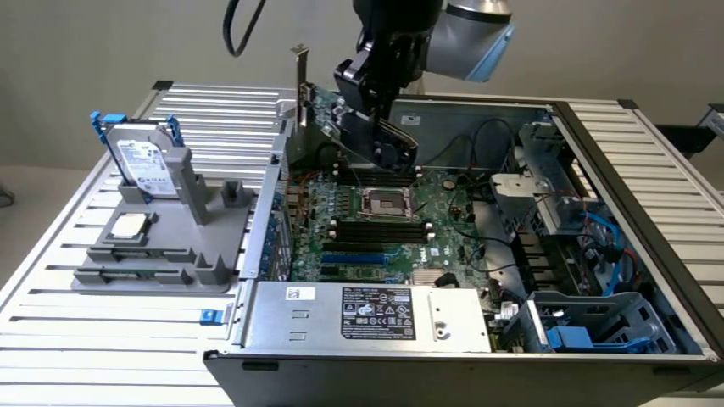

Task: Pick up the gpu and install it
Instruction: 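Insert the gpu into the slot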

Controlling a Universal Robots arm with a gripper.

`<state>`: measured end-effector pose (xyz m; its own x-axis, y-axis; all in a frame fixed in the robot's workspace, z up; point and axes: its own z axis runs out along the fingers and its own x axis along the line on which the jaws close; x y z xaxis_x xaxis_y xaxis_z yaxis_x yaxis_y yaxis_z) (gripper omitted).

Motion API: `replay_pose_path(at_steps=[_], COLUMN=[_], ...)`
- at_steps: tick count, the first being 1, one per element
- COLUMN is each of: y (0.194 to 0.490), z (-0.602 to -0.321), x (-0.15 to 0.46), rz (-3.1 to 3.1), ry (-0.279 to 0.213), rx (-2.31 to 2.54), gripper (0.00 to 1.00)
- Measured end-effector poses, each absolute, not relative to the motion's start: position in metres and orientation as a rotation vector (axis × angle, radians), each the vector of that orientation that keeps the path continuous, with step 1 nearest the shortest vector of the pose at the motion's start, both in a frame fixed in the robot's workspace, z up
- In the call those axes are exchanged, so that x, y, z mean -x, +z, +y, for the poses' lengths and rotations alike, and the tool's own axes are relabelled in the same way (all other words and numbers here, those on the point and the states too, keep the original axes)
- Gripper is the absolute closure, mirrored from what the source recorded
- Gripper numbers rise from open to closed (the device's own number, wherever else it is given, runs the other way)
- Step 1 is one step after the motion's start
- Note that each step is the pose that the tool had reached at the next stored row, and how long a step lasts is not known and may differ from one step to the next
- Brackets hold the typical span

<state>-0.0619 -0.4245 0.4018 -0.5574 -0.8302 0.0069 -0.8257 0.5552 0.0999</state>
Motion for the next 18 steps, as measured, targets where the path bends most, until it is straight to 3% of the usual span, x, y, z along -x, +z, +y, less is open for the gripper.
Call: replay_pose_path(at_steps=[18], y=[0.4022], z=[-0.4245], x=[0.0552], rz=[-2.544], ry=[-0.159], rx=[-1.751], gripper=[0.74])
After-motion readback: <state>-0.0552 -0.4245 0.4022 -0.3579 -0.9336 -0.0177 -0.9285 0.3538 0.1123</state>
